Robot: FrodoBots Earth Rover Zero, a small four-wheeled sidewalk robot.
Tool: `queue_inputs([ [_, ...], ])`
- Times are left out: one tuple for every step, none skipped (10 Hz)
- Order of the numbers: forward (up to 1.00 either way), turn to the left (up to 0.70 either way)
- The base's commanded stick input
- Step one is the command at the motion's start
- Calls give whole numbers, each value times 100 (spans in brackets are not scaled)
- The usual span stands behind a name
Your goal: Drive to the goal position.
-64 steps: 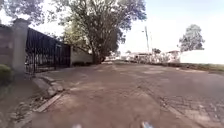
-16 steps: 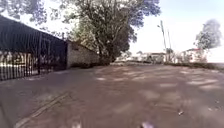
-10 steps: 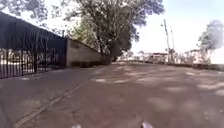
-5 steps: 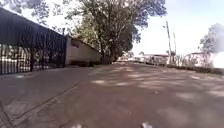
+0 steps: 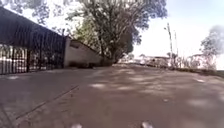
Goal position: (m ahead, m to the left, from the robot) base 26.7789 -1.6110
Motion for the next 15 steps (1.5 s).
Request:
queue_inputs([
  [70,0],
  [70,0],
  [70,0],
  [70,0],
  [70,-7],
  [70,-35],
  [70,-35],
  [70,-35],
  [70,-35],
  [70,-35],
  [70,-35],
  [70,-32],
  [70,0],
  [70,0],
  [70,0],
])
